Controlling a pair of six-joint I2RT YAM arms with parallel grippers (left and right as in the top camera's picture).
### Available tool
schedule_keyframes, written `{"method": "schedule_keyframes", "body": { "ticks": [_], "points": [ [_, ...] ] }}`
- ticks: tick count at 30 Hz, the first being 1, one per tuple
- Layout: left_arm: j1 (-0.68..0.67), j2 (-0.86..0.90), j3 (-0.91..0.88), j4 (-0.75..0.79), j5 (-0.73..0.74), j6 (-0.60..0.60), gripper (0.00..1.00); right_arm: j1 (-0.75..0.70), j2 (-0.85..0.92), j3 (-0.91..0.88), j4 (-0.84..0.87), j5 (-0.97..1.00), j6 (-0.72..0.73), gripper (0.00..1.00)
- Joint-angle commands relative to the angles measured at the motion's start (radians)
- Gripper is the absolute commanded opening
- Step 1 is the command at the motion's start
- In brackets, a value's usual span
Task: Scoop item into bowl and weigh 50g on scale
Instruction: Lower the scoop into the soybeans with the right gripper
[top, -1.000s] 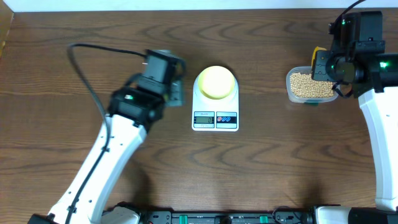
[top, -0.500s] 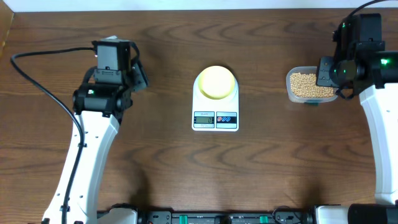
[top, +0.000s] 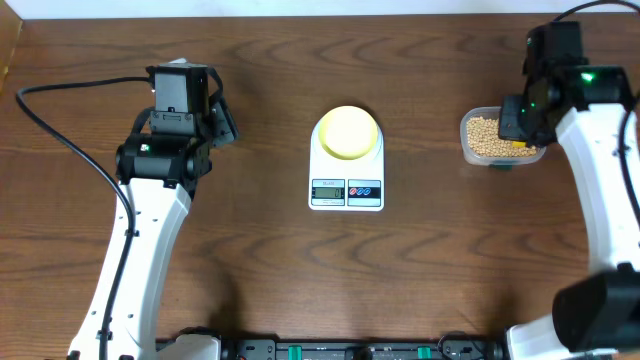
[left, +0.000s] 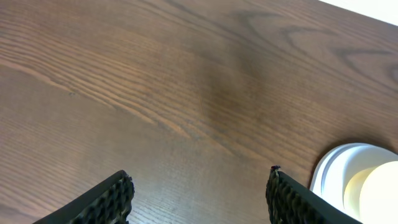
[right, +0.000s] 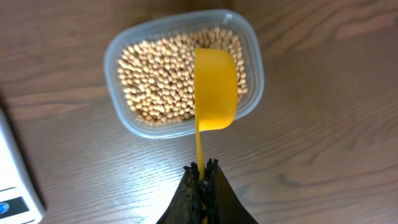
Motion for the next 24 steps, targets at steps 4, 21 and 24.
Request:
{"method": "schedule_keyframes", "body": {
  "ticks": [4, 21, 24],
  "points": [
    [0.003, -0.011, -0.002, -0.027, -0.009, 0.009, 0.71, -0.003, 0.049, -0.007, 0.001, 0.056, 0.057, 0.01],
    [0.0, -0.015, -0.002, -0.037, 0.021, 0.009, 0.71, -0.002, 0.077, -0.035, 0.071, 0.115, 0.065, 0.01],
    [-0.001, -0.015, -0.002, -0.037, 0.021, 0.009, 0.72, -0.002, 0.077, -0.068, 0.084, 0.115, 0.068, 0.01]
  ]
}}
